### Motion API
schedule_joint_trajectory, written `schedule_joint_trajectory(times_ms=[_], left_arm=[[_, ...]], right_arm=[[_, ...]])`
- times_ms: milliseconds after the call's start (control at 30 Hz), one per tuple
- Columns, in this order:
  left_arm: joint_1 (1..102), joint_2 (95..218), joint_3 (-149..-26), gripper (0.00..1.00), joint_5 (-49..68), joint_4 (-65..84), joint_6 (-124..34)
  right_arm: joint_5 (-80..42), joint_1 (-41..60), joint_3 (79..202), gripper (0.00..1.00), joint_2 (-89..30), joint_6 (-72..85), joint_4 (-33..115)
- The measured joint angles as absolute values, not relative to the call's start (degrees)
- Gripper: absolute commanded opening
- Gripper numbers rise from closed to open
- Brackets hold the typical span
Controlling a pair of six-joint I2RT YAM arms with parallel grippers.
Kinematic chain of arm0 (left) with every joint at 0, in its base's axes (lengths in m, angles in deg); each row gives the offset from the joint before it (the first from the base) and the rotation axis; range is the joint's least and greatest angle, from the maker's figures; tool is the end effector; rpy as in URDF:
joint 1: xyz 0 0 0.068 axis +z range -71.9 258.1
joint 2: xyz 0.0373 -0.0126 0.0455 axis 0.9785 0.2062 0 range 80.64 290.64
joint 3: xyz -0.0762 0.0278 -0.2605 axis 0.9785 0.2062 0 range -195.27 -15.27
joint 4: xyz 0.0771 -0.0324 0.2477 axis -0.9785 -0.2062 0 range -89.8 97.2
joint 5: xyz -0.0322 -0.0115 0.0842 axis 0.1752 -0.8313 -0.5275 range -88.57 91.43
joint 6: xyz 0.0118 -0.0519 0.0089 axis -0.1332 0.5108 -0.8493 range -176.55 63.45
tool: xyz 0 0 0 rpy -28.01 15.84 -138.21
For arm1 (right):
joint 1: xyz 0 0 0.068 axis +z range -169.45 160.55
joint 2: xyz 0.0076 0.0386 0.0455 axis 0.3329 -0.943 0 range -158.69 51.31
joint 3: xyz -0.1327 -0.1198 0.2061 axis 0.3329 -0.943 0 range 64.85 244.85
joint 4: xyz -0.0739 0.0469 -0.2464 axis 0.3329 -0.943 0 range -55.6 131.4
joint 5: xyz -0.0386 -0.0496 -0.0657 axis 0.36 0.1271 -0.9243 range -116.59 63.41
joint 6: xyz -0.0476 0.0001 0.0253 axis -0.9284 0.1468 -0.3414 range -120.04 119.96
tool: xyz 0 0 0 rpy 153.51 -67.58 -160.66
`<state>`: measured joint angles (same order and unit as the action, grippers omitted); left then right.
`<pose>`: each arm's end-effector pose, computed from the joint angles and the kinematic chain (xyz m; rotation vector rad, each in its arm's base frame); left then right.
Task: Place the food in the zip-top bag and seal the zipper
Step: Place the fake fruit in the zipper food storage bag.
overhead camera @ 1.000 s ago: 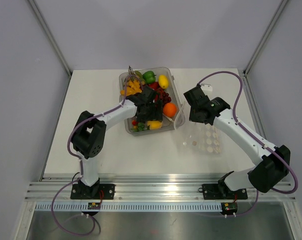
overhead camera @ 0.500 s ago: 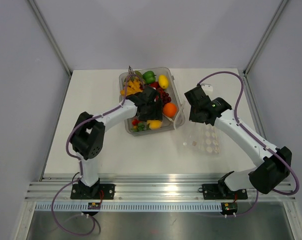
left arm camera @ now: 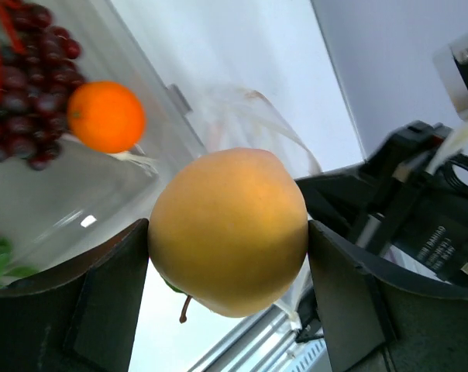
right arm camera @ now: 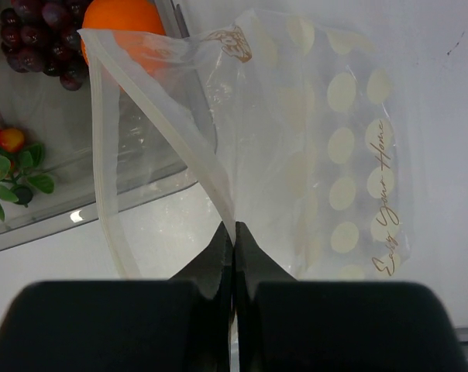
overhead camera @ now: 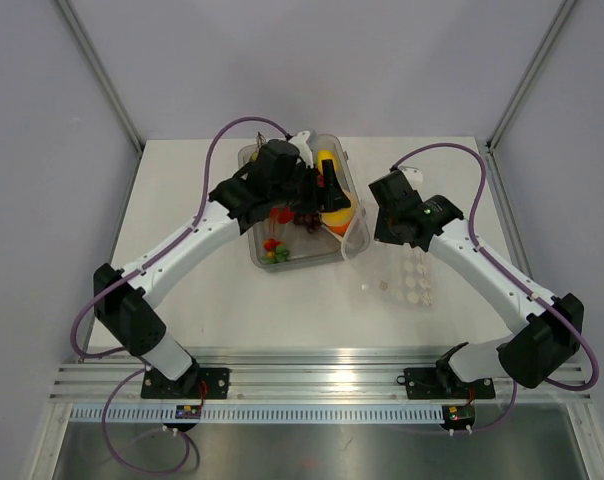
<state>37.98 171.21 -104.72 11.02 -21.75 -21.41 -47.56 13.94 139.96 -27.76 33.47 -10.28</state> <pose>0.2738 -0.2386 0.3780 0.2052 2.2294 -0.9356 0.2400 0.1429 0.3273 0.1429 2.4471 0.0391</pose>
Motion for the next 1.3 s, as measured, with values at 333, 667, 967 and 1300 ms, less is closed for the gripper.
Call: schedule_joint_trajectory(times_ms=[333,667,967,1300], left_arm=[[35.44,177.79,-100.94,0.43,20.37,-14.27,-14.86],[34.35,182.86,-100.99,0.99,21.31,-13.25,-12.85],[33.76,180.6,-102.34,0.99,20.55,-17.49,-16.02],[38.85,164.1,-101.86,0.97,20.79,-20.28,-19.12]], right_arm=[[-45.28,13.94,139.91,0.0,-27.06,33.93,-8.92],[-43.84,13.94,139.76,0.0,-25.16,34.37,-7.85],[-43.47,13.94,137.75,0.0,-25.1,34.57,-6.85],[-46.01,13.94,137.69,0.0,-24.72,34.5,-7.66]])
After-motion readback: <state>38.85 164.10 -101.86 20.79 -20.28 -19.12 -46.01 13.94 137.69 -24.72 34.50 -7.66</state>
